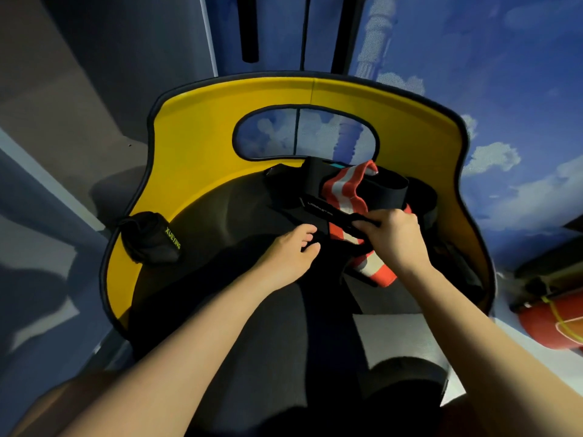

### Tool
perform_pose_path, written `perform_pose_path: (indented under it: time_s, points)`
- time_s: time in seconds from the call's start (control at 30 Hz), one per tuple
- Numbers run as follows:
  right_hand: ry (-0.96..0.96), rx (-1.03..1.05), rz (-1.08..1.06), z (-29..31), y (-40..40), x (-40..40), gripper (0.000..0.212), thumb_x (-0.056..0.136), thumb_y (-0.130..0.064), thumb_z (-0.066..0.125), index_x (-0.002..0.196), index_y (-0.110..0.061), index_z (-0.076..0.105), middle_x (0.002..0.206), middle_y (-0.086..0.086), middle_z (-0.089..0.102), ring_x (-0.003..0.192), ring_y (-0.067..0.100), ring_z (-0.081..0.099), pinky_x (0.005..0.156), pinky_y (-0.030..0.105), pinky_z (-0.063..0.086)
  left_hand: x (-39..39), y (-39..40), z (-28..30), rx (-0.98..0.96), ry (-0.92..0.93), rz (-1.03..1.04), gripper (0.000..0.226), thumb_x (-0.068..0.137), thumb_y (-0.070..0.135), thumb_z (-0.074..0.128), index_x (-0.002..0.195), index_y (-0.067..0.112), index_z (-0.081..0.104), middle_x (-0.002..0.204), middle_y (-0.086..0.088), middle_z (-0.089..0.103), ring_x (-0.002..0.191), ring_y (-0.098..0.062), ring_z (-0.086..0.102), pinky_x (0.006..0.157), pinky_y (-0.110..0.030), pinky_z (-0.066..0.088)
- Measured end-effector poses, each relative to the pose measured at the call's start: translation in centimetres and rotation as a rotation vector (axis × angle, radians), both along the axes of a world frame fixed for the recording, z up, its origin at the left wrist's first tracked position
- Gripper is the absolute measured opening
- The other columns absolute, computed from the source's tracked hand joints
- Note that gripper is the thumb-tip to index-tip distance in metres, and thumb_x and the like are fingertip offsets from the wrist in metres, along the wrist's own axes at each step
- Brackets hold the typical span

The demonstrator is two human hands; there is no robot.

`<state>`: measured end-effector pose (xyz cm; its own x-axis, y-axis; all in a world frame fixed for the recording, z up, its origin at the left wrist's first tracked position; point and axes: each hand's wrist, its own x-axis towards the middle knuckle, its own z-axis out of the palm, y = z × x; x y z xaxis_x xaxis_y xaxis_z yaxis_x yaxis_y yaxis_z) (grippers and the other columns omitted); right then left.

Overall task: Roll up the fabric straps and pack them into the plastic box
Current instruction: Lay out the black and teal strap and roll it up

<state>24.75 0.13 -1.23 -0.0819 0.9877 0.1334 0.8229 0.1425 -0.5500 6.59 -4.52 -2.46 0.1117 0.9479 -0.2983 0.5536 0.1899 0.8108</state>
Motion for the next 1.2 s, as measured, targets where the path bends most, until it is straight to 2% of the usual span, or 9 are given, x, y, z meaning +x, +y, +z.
perform_pose_path:
  time_s: [0.17,0.27,0.37,0.43,0.57,0.8,0.97,1.1,1.2]
  points:
    - [0.086,0.050,0.062,0.7,-1.1,-0.7,0.014,0.086,-0.017,0.065,0.095,-0.012,0.075,0.070,0.002,0.067,0.063,0.016,0.061,0.053,0.015,0.040,0.2,1.0,0.3,-0.061,-0.220,0.206,0.045,0.097,0.032,0.046,0.140,0.023,0.036,0.138,0.000,0.049,0.123,-0.013,0.048,0.096,-0.024,0.037]
    - [-0.023,0.244,0.220,1.1,-2.0,-1.6,0.015,0.087,-0.024,0.063,0.094,-0.016,0.074,0.082,0.002,0.073,0.071,0.021,0.067,0.059,0.032,0.052,0.5,1.9,1.1,-0.226,-0.671,0.467,0.053,0.092,0.045,0.049,0.137,0.019,0.038,0.137,-0.006,0.050,0.120,-0.020,0.054,0.102,-0.033,0.039]
    - [-0.156,0.282,0.344,0.8,-3.1,-2.9,0.031,0.087,-0.039,0.050,0.095,-0.019,0.072,0.086,-0.001,0.072,0.072,0.023,0.068,0.053,0.036,0.054,0.8,2.1,1.5,-0.285,-0.910,0.564,0.059,0.088,0.036,0.060,0.138,0.013,0.038,0.125,-0.012,0.058,0.103,-0.024,0.063,0.083,-0.031,0.054]
    - [-0.166,0.243,0.397,0.5,-3.6,-3.5,0.038,0.086,-0.046,0.048,0.101,-0.020,0.071,0.094,-0.004,0.071,0.080,0.019,0.068,0.059,0.033,0.055,0.6,2.2,1.7,-0.261,-0.909,0.602,0.054,0.092,0.015,0.057,0.141,0.011,0.036,0.124,-0.016,0.058,0.096,-0.025,0.063,0.069,-0.029,0.054]
    - [0.220,0.035,0.409,0.9,-3.0,-3.5,0.035,0.085,-0.038,0.063,0.112,-0.017,0.066,0.110,-0.008,0.064,0.103,0.002,0.056,0.089,0.011,0.041,-0.8,2.4,2.4,-0.200,-0.916,0.614,0.038,0.096,-0.004,0.038,0.133,0.005,0.042,0.128,-0.023,0.056,0.114,-0.031,0.057,0.085,-0.036,0.047]
    - [0.862,-0.566,0.397,0.7,-1.7,-3.4,0.022,0.089,-0.010,0.058,0.111,-0.008,0.061,0.101,-0.002,0.071,0.098,0.009,0.066,0.079,0.016,0.050,-2.6,2.4,4.3,-0.059,-0.828,0.381,0.032,0.097,-0.001,0.039,0.127,0.004,0.049,0.114,-0.012,0.065,0.105,-0.019,0.064,0.094,-0.031,0.049]
    - [0.942,-0.398,0.381,0.9,-2.4,-5.7,0.014,0.086,-0.001,0.061,0.098,-0.004,0.066,0.091,-0.002,0.072,0.088,0.006,0.067,0.075,0.016,0.051,-4.0,3.0,4.2,0.022,-0.801,0.481,0.039,0.092,0.014,0.055,0.131,0.011,0.050,0.128,-0.010,0.060,0.120,-0.023,0.055,0.105,-0.044,0.042]
    - [0.955,-0.263,0.304,1.6,-2.2,-7.6,0.014,0.084,0.000,0.064,0.094,-0.009,0.069,0.077,-0.015,0.072,0.079,-0.002,0.067,0.069,0.011,0.049,-5.1,2.7,4.9,-0.108,-0.783,0.412,0.102,0.060,0.073,0.063,0.145,0.025,0.033,0.146,-0.004,0.042,0.135,-0.021,0.039,0.108,-0.046,0.036]
    - [0.981,-0.215,0.230,2.1,-1.3,-8.4,0.017,0.084,-0.004,0.066,0.094,-0.016,0.070,0.077,-0.016,0.072,0.079,0.000,0.068,0.071,0.016,0.053,-5.7,1.9,4.8,-0.150,-0.656,0.285,0.090,0.069,0.062,0.053,0.147,0.027,0.025,0.148,0.002,0.038,0.135,-0.018,0.038,0.110,-0.044,0.034]
